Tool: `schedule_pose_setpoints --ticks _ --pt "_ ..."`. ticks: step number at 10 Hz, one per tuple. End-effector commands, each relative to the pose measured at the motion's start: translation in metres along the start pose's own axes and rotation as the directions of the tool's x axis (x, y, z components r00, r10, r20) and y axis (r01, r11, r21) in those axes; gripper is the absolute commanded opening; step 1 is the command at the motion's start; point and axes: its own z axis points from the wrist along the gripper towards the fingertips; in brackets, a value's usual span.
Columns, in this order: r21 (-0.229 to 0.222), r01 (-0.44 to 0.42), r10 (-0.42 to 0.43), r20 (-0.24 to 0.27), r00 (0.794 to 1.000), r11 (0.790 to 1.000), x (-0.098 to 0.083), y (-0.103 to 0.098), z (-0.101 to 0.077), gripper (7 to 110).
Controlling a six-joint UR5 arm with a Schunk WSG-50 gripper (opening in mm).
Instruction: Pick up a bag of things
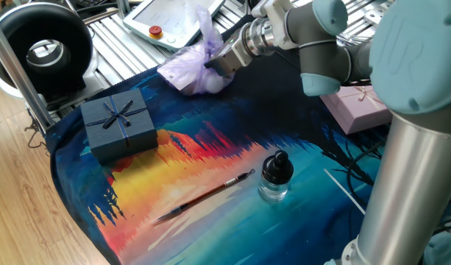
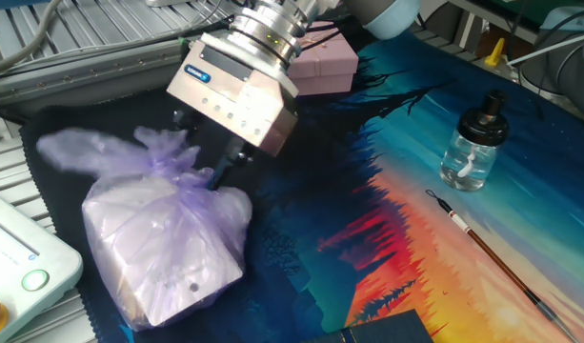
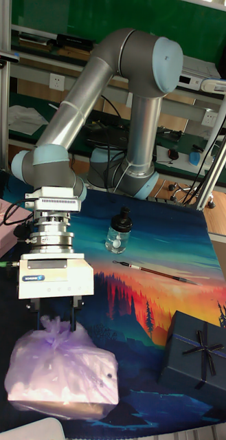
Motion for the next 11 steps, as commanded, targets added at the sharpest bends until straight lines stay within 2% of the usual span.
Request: schedule_pose_setpoints --ticks 1,3,4,5,6,7,8,11 --pt "0.026 -0.071 0.071 -0.004 0.997 0.997 -0.001 -0.008 0.006 66" --pt "-0.061 -0.099 0.100 0.015 0.995 0.993 -0.013 0.018 0.006 66" --pt "-0.072 -0.107 0.108 0.003 0.994 0.992 -0.015 0.024 0.000 66" --pt "-0.047 -0.117 0.117 -0.017 0.993 0.992 -0.016 0.022 -0.005 66" --pt "-0.059 -0.125 0.125 -0.007 0.992 0.990 -0.025 0.026 -0.006 66" --pt "-0.052 -0.125 0.125 0.002 0.992 0.991 -0.027 0.024 -0.003 66" --pt "-0.051 -0.126 0.127 0.011 0.992 0.991 -0.028 0.022 0.000 44" --pt "-0.052 -0.103 0.104 0.033 0.994 0.993 -0.028 0.014 0.007 44"
